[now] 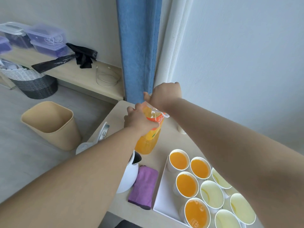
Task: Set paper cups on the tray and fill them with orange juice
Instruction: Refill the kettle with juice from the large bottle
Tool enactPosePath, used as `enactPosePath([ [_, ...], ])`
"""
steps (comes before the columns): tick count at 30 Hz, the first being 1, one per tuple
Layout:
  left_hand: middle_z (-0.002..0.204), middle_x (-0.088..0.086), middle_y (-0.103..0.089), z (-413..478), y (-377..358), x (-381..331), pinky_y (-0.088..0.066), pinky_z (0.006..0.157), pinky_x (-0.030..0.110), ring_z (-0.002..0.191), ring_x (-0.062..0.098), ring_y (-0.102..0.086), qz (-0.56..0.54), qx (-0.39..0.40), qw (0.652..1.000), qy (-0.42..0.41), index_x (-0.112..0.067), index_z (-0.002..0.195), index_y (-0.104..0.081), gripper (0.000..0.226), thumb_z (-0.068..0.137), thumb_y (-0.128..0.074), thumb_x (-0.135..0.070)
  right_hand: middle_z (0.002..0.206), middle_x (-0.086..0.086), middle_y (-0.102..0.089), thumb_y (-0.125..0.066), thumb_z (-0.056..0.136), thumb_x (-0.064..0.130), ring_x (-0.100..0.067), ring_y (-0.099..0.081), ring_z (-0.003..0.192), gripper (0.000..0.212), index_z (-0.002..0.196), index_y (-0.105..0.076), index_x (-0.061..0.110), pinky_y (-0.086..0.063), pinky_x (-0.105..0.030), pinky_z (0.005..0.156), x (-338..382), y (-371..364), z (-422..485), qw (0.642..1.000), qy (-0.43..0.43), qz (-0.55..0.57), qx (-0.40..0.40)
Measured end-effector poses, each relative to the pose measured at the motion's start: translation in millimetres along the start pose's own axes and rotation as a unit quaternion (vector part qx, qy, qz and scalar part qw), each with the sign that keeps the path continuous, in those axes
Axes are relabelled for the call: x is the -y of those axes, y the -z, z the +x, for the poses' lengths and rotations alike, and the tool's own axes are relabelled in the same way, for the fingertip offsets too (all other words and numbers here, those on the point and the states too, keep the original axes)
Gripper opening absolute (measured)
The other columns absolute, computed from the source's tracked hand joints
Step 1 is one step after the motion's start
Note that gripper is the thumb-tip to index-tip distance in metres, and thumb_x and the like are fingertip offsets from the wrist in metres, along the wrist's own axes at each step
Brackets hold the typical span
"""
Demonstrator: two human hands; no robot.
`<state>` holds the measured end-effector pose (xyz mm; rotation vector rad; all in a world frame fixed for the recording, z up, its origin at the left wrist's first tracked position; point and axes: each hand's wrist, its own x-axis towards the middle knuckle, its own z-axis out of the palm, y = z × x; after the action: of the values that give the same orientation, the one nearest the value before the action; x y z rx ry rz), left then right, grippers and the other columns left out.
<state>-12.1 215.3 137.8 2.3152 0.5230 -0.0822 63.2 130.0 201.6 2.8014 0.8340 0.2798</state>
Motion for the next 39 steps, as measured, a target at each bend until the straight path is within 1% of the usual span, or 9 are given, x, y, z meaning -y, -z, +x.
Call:
enactPosePath([
  [9, 0.132, 0.010, -0.034, -2.6, 1.5, -0.9, -0.045, 0.099, 0.045, 0.122, 0.034, -0.044, 0.001, 0.010, 1.000, 0.002, -0.025, 0.141, -0.027, 0.093, 0.067, -0.080, -0.044, 0.117, -0.011, -0.057, -0.021, 0.101, 0.049, -0.029, -0.053, 0.109, 0.052, 0.118, -0.046, 0.007, -0.035, -0.037, 0.093, -22.4, 12.6, -0.2, 0.975, 0.213, -0.052, 0.017],
  [13, 0.132, 0.009, -0.034, -4.1, 0.2, -1.0, -0.045, 0.099, 0.045, 0.120, 0.035, -0.046, 0.007, 0.005, 1.000, -0.001, -0.025, 0.141, -0.028, 0.091, 0.068, -0.080, -0.044, 0.090, -0.004, -0.058, -0.023, 0.096, 0.059, -0.026, -0.055, 0.086, 0.055, 0.096, -0.052, 0.013, -0.030, -0.035, 0.080, -10.7, 15.9, -9.1, 0.991, 0.123, -0.046, -0.015],
  [18, 0.133, 0.010, -0.034, -3.9, -0.2, 0.2, -0.046, 0.098, 0.045, 0.122, 0.035, -0.045, 0.015, 0.000, 1.000, 0.001, -0.023, 0.141, -0.027, 0.093, 0.068, -0.079, -0.046, 0.064, 0.001, -0.042, -0.024, 0.098, 0.053, -0.015, -0.038, 0.056, 0.056, 0.060, -0.043, 0.015, -0.024, -0.026, 0.054, 5.2, 21.4, -4.8, 0.997, -0.029, -0.029, 0.067],
  [22, 0.134, 0.010, -0.034, -3.6, 0.0, 0.2, -0.046, 0.099, 0.045, 0.122, 0.035, -0.045, 0.009, 0.003, 1.000, -0.001, -0.024, 0.142, -0.026, 0.093, 0.069, -0.079, -0.046, 0.073, 0.001, -0.044, -0.027, 0.100, 0.049, -0.022, -0.047, 0.077, 0.043, 0.089, -0.048, 0.013, -0.032, -0.031, 0.065, -2.1, 26.6, -6.7, 0.993, 0.028, 0.004, 0.113],
  [25, 0.134, 0.010, -0.033, -3.6, -0.2, -0.3, -0.046, 0.098, 0.045, 0.123, 0.035, -0.044, 0.003, 0.005, 1.000, 0.002, -0.026, 0.141, -0.026, 0.092, 0.068, -0.079, -0.046, 0.103, -0.008, -0.054, -0.034, 0.101, 0.043, -0.028, -0.055, 0.096, 0.040, 0.119, -0.045, 0.008, -0.038, -0.034, 0.073, -8.5, 33.0, -6.1, 0.983, 0.098, 0.006, 0.154],
  [31, 0.132, 0.009, -0.033, -3.8, 0.3, 0.4, -0.045, 0.098, 0.044, 0.122, 0.035, -0.044, -0.004, 0.007, 1.000, 0.004, -0.026, 0.141, -0.027, 0.091, 0.068, -0.079, -0.045, 0.128, -0.010, -0.047, -0.043, 0.100, 0.037, -0.028, -0.053, 0.106, 0.044, 0.132, -0.038, 0.007, -0.040, -0.034, 0.079, -12.8, 41.1, -7.3, 0.973, 0.116, 0.086, 0.179],
  [33, 0.132, 0.009, -0.033, -3.4, -0.3, 1.3, -0.044, 0.099, 0.044, 0.121, 0.034, -0.045, -0.008, 0.002, 1.000, 0.003, -0.026, 0.140, -0.028, 0.091, 0.068, -0.079, -0.045, 0.120, -0.003, -0.052, -0.040, 0.096, 0.052, -0.026, -0.054, 0.103, 0.049, 0.125, -0.045, 0.013, -0.041, -0.034, 0.076, -11.8, 39.0, -9.8, 0.984, 0.083, 0.082, 0.137],
  [35, 0.132, 0.009, -0.033, -3.0, -1.1, 1.2, -0.044, 0.100, 0.045, 0.122, 0.034, -0.045, -0.003, 0.002, 1.000, 0.002, -0.026, 0.141, -0.027, 0.092, 0.068, -0.079, -0.045, 0.091, 0.001, -0.056, -0.031, 0.091, 0.068, -0.021, -0.053, 0.080, 0.058, 0.092, -0.052, 0.014, -0.037, -0.030, 0.062, -6.6, 37.5, -10.6, 0.995, 0.007, 0.036, 0.088],
  [39, 0.133, 0.010, -0.033, -2.0, -1.7, 3.0, -0.046, 0.098, 0.046, 0.121, 0.034, -0.046, 0.003, 0.002, 1.000, -0.001, -0.026, 0.142, -0.026, 0.093, 0.068, -0.079, -0.046, 0.067, 0.001, -0.046, -0.026, 0.100, 0.050, -0.017, -0.047, 0.062, 0.056, 0.059, -0.044, 0.016, -0.028, -0.023, 0.051, 4.5, 40.0, -8.9, 0.993, 0.003, -0.048, 0.108],
])
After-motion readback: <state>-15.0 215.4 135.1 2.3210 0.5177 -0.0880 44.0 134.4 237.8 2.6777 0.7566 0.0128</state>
